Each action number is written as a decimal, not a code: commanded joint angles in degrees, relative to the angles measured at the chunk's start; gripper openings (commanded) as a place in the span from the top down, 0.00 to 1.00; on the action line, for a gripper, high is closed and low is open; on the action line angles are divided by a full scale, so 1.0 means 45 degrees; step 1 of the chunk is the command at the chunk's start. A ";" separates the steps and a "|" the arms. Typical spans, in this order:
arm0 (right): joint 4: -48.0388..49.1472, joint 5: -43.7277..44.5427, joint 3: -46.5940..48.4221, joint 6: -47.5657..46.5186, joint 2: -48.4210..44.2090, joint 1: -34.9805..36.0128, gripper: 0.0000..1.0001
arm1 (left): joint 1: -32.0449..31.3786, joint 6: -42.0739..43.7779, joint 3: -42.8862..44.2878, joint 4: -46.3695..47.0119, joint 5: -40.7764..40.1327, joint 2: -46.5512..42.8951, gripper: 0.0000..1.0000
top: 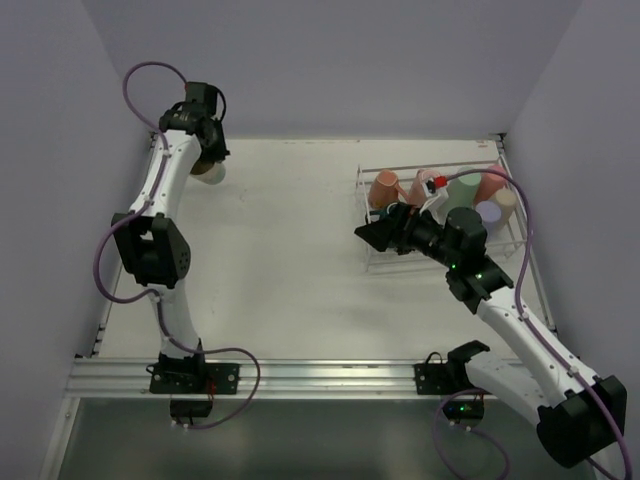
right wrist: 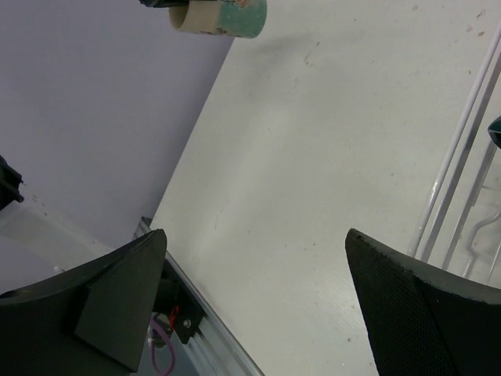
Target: Unload the cups from the dish rack
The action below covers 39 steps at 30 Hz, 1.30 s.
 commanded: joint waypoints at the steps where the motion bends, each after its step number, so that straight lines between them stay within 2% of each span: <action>1: 0.0170 0.0389 -0.0184 -0.0632 -0.0351 0.0166 0.01 | 0.0720 0.0685 0.1035 -0.0258 -0.0966 0.0145 1.00; 10: 0.0483 0.0232 -0.0165 -0.0769 0.0078 0.0868 0.01 | 0.1522 0.0821 0.1601 -0.0199 -0.1161 0.1454 1.00; 21: 0.0405 0.0818 -0.0223 -0.1023 0.0235 0.0987 0.01 | 0.1523 0.1387 0.1542 -0.0063 -0.2020 0.2627 0.98; 26: 0.0482 0.0896 -0.0204 -0.1023 0.0352 0.1006 0.01 | 0.1503 0.1544 0.1601 -0.0024 -0.2469 0.2763 0.74; 29: 0.0444 0.1266 -0.0165 -0.1140 0.0313 0.0987 0.01 | 0.1523 0.1622 0.1523 0.0229 -0.2723 0.2589 0.51; 32: 0.0191 0.1462 -0.0048 -0.1277 0.0294 0.0987 0.01 | 0.1523 0.1660 0.1484 0.0405 -0.2763 0.2413 0.43; 39: -0.0004 0.1833 0.0011 -0.1394 0.0079 0.0987 0.01 | 0.1523 0.1564 0.1406 0.0562 -0.2549 0.2062 0.37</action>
